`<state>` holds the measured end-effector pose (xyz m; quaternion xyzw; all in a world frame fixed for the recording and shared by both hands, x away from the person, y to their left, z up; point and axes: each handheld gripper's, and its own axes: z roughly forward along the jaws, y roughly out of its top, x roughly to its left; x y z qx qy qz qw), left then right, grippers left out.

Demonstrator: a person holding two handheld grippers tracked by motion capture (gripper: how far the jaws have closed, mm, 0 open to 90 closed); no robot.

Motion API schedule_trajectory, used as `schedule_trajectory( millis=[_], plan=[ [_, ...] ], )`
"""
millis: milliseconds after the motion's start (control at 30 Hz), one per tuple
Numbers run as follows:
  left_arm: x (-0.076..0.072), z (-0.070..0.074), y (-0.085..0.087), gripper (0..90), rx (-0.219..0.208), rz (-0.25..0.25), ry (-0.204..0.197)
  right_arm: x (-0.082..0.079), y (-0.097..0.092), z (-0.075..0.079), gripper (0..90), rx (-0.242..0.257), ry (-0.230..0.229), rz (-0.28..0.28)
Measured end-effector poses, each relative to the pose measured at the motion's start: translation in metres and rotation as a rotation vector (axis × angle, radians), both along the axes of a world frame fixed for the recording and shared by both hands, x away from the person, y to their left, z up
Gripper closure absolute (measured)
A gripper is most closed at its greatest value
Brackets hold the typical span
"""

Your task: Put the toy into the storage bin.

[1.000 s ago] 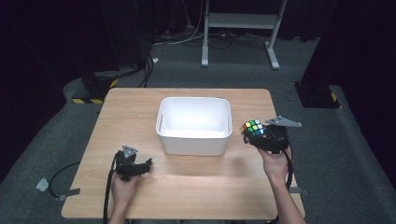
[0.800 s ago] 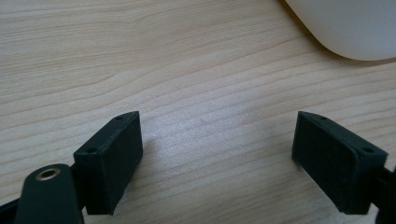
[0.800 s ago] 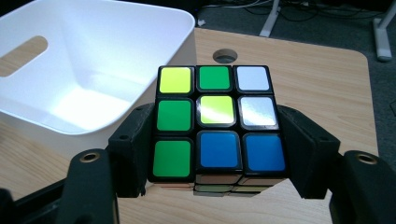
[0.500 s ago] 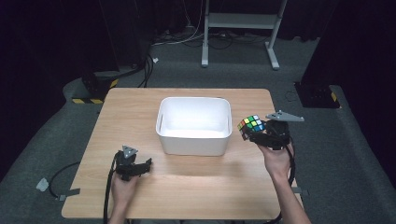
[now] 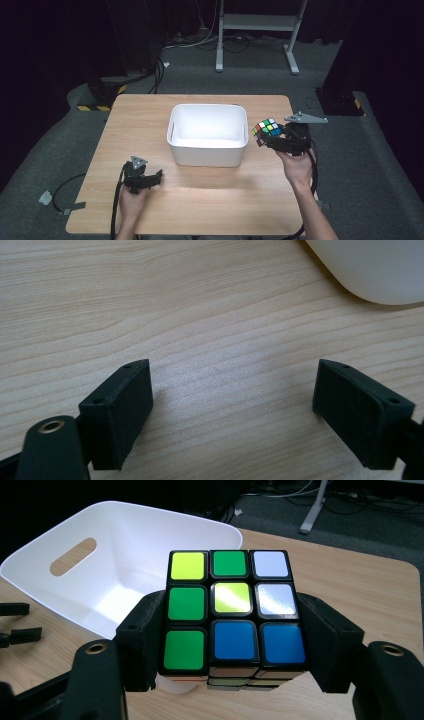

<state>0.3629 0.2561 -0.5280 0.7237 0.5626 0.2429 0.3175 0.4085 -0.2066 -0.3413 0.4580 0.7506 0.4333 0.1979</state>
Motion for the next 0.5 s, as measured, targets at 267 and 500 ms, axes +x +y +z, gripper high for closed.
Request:
schedule_trajectory(
  millis=[267, 500],
  plan=[
    [0.0, 0.0, 0.0, 16.4, -0.001, 0.001, 0.0, 0.009, 0.017, 0.011, 34.1, -0.001, -0.016, 0.037],
    [0.0, 0.0, 0.0, 16.4, -0.002, 0.001, -0.001, 0.019, 0.038, 0.021, 34.1, -0.009, -0.028, 0.071]
  ],
)
